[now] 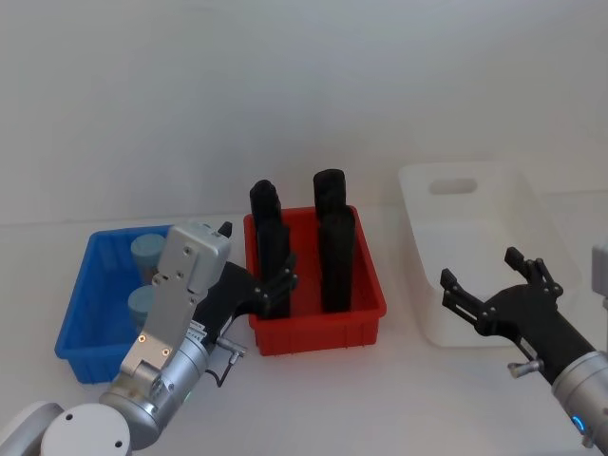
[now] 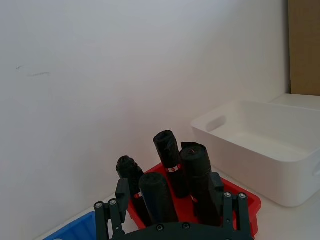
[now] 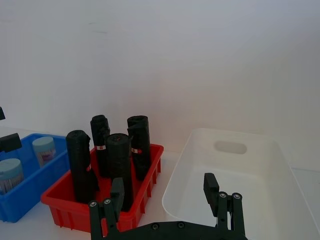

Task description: Pick the cotton swabs from the blue box and place them into the white box.

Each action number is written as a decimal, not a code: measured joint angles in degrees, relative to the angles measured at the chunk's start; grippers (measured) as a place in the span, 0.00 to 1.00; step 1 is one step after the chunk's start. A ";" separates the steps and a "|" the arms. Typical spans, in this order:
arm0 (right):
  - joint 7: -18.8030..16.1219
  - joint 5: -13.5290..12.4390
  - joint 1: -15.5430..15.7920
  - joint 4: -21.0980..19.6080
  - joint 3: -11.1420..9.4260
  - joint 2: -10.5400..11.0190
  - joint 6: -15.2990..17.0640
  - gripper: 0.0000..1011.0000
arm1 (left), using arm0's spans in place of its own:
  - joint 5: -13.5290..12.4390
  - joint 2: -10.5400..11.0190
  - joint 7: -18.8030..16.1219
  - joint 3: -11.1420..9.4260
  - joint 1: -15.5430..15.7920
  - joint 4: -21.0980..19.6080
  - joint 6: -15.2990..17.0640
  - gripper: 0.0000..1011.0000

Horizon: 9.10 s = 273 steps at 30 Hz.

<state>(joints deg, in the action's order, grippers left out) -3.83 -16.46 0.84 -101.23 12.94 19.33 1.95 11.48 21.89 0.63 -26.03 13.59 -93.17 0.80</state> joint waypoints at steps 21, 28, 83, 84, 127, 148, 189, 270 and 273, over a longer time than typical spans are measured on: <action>0.00 0.00 0.00 0.00 0.00 0.00 0.00 0.99 | 0.00 0.00 0.00 0.00 0.00 0.00 0.00 0.99; 0.00 0.00 0.00 0.00 0.00 0.00 0.00 0.99 | 0.00 0.00 0.00 0.00 0.00 0.00 0.00 0.99; 0.00 0.00 0.00 0.00 0.00 0.00 0.00 0.99 | 4.51 1.15 1.03 4.56 3.11 6.45 3.49 0.99; 0.00 0.00 0.00 0.00 0.00 0.00 0.00 0.99 | 4.64 1.15 1.03 4.69 3.27 6.76 3.66 0.99; 0.00 0.00 0.00 0.00 0.00 0.00 0.00 0.99 | 8.66 -0.07 2.16 8.60 8.47 21.71 10.50 0.99; 0.00 0.00 0.00 0.00 0.00 0.00 0.00 0.99 | 11.44 -0.59 3.33 9.20 8.55 24.11 10.77 0.99; 0.00 0.00 0.00 0.00 0.00 0.00 0.00 0.99 | 9.23 0.38 6.68 10.11 7.90 17.88 11.51 0.66; 0.00 0.00 0.00 0.00 0.00 0.00 0.00 0.99 | 7.94 0.24 43.93 7.74 12.58 11.27 8.78 0.66; 0.00 0.00 0.00 0.00 0.00 0.00 0.00 0.99 | 7.81 0.09 44.74 7.52 12.77 11.21 8.68 0.66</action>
<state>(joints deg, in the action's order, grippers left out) -3.82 -16.46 0.84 -101.23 12.94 19.33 1.95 19.30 21.99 45.36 -18.50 26.36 -81.96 9.48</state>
